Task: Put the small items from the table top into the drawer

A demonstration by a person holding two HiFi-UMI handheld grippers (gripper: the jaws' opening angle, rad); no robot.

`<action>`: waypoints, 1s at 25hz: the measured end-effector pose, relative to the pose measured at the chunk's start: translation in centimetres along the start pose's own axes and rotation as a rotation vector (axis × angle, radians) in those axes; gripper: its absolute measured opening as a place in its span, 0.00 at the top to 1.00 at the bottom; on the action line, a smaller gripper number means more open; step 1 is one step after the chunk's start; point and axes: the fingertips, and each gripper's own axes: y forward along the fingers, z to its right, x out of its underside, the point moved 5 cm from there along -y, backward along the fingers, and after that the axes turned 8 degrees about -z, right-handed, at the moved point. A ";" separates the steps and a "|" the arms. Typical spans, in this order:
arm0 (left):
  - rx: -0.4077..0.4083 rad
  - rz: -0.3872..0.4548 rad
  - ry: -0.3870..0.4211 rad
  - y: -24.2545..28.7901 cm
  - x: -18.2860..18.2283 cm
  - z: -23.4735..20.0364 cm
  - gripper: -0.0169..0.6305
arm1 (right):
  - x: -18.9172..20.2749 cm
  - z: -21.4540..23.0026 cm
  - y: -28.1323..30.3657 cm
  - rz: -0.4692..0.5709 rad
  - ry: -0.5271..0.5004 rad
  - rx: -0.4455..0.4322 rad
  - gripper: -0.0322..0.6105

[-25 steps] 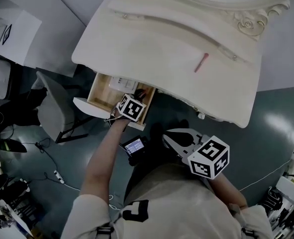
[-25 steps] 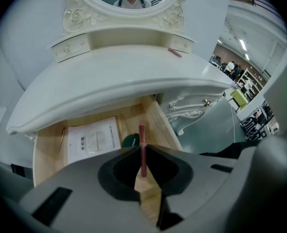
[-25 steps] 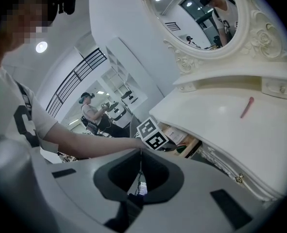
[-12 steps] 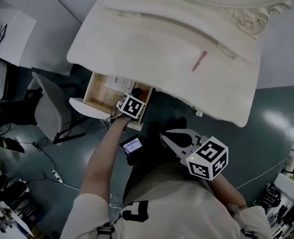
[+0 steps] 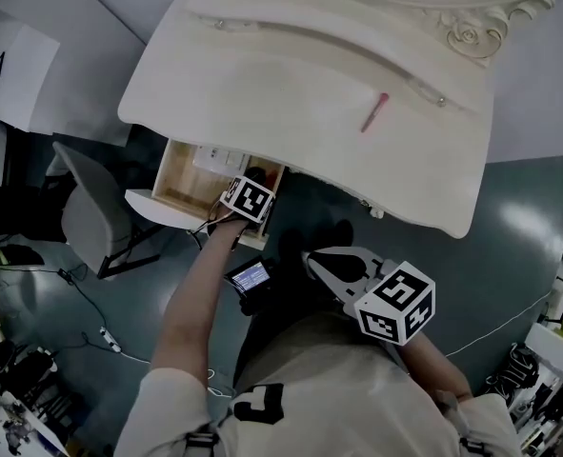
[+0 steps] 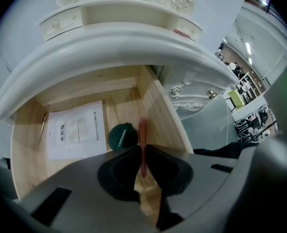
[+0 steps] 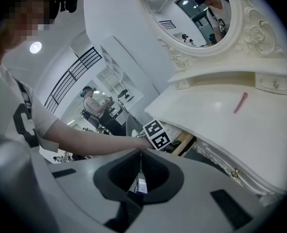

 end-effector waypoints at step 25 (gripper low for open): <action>0.028 0.158 -0.123 -4.4 0.6 -1.2 0.68 | -0.1 -0.4 -0.1 0.014 -0.020 0.038 0.91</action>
